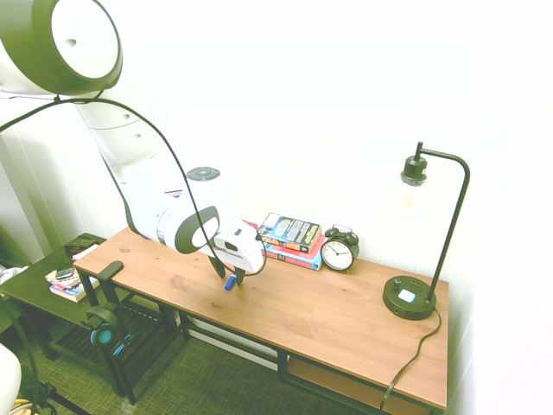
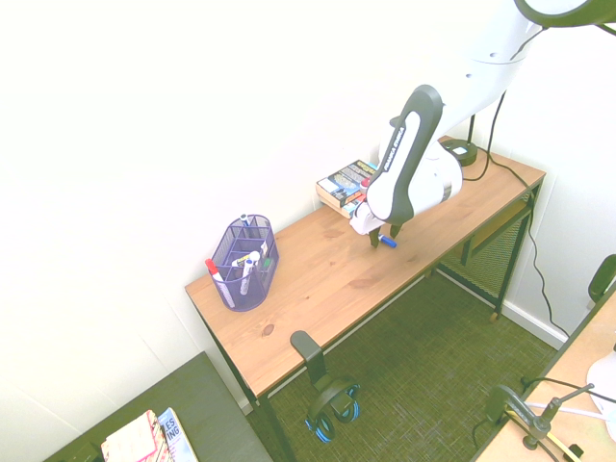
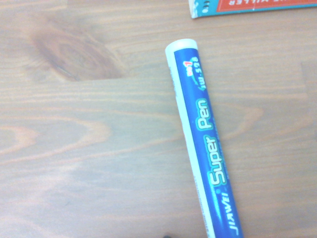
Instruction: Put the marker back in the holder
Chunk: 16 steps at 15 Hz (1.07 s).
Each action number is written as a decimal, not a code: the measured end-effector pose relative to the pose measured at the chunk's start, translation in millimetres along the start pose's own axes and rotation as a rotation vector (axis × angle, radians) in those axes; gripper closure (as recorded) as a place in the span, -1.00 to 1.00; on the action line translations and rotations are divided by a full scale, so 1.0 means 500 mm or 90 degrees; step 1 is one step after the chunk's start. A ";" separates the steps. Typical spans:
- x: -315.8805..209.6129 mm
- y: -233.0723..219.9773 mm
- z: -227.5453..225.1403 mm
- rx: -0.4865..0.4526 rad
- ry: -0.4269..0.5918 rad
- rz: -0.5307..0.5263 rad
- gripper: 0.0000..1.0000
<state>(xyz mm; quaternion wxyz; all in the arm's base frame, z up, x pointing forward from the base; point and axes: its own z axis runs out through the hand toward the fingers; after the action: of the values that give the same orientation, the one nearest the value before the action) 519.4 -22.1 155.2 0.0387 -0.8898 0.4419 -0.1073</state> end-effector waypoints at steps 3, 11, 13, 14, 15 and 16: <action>0.000 0.000 0.000 0.000 0.000 -0.004 1.00; -0.013 -0.013 -0.010 -0.013 -0.010 -0.019 1.00; -0.022 -0.049 -0.067 -0.004 -0.030 0.006 1.00; -0.028 -0.075 -0.115 0.004 -0.048 0.032 1.00; -0.034 -0.105 -0.172 0.018 -0.069 0.062 1.00; -0.043 -0.139 -0.232 0.033 -0.094 0.091 1.00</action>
<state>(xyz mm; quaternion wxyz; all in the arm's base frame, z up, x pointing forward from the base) 534.8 40.2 276.3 0.1016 -0.8601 0.4974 -0.0498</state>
